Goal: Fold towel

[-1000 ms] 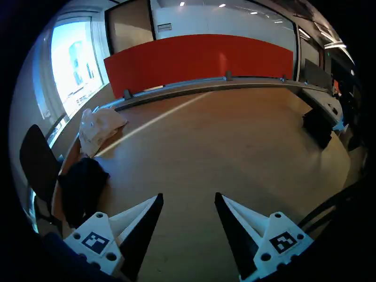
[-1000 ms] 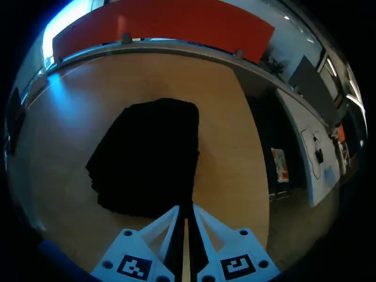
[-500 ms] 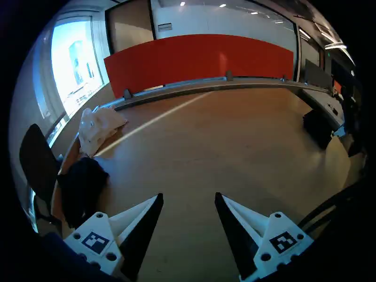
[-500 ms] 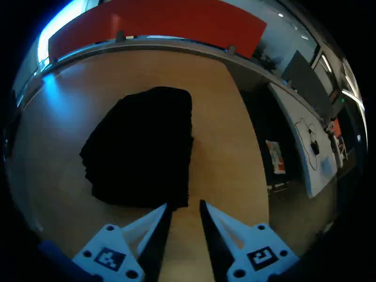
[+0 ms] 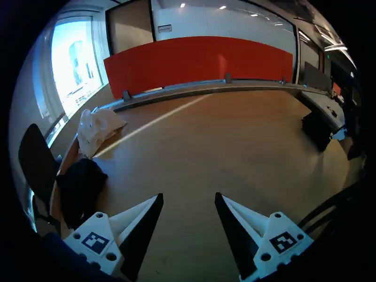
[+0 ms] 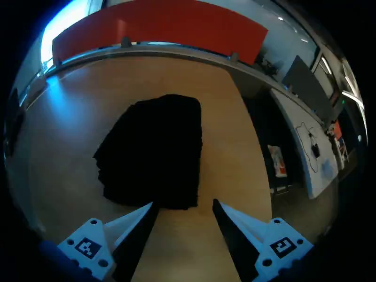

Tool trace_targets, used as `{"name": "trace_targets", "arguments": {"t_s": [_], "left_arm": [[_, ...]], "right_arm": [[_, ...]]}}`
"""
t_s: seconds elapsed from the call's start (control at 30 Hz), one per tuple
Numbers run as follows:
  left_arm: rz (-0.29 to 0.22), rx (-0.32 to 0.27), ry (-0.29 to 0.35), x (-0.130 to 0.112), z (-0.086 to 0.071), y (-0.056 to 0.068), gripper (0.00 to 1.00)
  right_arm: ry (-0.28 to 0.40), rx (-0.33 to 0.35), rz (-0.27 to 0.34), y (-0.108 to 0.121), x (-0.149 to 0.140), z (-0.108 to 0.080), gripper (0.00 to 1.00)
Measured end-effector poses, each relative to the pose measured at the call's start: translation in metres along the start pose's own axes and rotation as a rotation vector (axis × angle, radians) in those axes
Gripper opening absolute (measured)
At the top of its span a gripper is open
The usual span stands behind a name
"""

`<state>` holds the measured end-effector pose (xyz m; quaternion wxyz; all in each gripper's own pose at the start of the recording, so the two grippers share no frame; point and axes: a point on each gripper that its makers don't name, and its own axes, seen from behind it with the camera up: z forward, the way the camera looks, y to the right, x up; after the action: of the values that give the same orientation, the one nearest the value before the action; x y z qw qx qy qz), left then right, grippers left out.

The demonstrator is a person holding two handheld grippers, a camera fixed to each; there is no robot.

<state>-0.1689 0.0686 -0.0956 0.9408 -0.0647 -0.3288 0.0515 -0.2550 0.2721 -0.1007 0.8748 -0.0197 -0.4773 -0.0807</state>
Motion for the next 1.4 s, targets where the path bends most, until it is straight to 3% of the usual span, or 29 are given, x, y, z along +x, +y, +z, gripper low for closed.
{"name": "trace_targets", "arguments": {"t_s": [0.5, 1.2, 1.4], "left_arm": [[-0.012, -0.007, 0.024, 0.008, 0.0, -0.004, 0.81], [-0.019, -0.001, 0.08, 0.034, 0.004, -0.008, 0.81], [-0.019, 0.004, 0.102, 0.043, 0.005, -0.011, 0.81]], "right_arm": [[0.175, 0.041, 0.014, -0.047, 0.048, -0.035, 0.88], [0.536, 0.148, 0.116, -0.121, 0.161, -0.097, 0.88], [0.641, 0.157, 0.144, -0.137, 0.192, -0.119, 0.95]]}}
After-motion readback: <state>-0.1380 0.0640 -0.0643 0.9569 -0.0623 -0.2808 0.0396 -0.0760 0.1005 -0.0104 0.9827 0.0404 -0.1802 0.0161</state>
